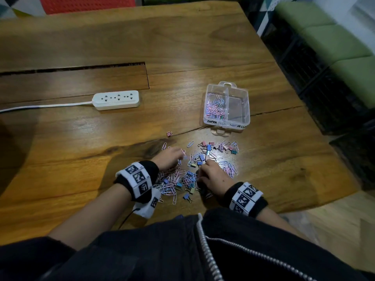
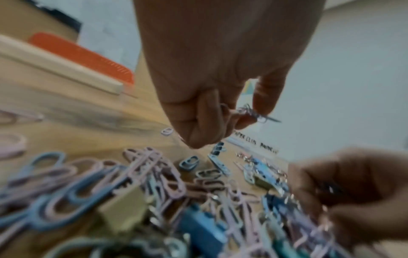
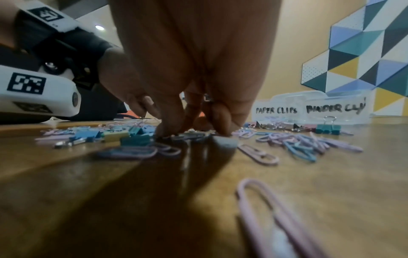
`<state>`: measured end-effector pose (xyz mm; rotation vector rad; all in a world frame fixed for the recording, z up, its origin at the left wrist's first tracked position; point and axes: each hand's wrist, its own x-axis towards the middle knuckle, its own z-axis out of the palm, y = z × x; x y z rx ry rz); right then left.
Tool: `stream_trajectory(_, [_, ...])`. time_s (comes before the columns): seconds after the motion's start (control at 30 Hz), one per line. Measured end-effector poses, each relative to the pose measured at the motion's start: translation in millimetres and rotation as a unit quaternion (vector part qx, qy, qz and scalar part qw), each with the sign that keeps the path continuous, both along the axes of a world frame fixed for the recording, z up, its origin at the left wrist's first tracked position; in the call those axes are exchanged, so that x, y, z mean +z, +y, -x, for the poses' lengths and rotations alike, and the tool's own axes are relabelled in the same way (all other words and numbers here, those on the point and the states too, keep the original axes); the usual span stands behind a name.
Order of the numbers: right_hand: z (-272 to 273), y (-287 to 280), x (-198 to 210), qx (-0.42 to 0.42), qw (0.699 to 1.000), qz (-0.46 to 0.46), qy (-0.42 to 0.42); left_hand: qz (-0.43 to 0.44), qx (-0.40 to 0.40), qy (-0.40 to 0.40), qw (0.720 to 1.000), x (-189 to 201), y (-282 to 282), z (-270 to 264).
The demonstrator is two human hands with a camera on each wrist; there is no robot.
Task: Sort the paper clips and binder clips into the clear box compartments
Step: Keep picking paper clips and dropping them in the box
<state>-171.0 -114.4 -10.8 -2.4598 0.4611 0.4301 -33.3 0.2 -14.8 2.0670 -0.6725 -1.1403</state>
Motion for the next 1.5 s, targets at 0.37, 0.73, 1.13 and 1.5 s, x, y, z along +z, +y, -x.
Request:
stream_trajectory(0.37, [1, -9, -1, -0.156, 0.968, -0.199, -0.012, 0.042, 0.033, 0.190, 0.980, 10, 5, -2])
stream_trajectory(0.73, [7, -26, 2, -0.387, 0.775, -0.499, -0.039, -0.214, -0.262, -0.301, 0.892, 8, 24, 13])
stream_trajectory(1.13, [6, 5, -5, -0.165, 0.985, 0.034, 0.022, -0.180, -0.245, -0.339, 0.890, -1, 13, 29])
stream_trajectory(1.5, [-3, 13, -2, -0.111, 0.994, -0.016, 0.018, 0.177, 0.131, 0.296, 0.929, 14, 13, 3])
